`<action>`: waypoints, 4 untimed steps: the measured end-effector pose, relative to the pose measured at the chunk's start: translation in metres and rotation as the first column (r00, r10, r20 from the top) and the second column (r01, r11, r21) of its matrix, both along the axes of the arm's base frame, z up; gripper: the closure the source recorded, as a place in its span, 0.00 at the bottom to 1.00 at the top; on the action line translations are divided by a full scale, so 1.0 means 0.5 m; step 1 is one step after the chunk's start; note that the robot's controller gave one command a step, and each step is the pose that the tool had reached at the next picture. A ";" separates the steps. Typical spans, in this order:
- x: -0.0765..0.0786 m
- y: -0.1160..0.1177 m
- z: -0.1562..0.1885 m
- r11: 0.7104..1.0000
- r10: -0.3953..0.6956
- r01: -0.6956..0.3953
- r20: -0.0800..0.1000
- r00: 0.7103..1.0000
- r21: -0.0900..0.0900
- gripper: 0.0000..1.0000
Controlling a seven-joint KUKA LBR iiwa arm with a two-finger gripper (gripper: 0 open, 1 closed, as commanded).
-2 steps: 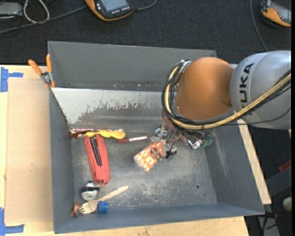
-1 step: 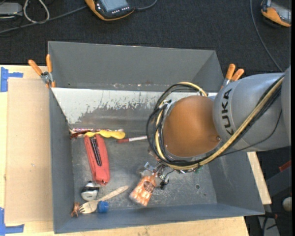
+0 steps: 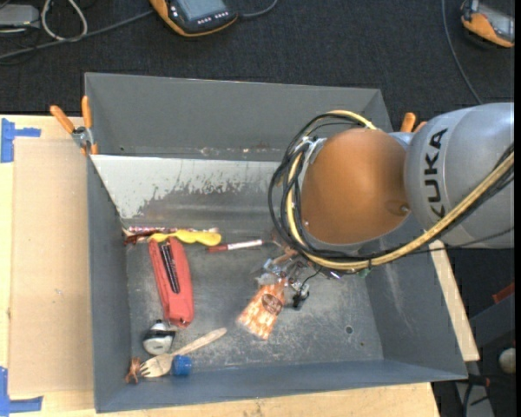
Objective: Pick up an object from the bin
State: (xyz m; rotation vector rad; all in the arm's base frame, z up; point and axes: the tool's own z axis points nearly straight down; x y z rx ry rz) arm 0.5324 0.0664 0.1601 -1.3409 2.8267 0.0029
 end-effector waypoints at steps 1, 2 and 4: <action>-0.016 -0.122 -0.059 0.994 0.109 -0.109 0.011 0.994 -0.002 1.00; -0.028 -0.132 -0.135 0.947 0.322 -0.322 -0.002 0.947 -0.008 1.00; -0.004 -0.202 -0.178 0.845 0.534 -0.534 -0.003 0.845 -0.005 1.00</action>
Offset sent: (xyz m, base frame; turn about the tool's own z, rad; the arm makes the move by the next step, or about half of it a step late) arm -0.0161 -0.0040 -0.0901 -0.5440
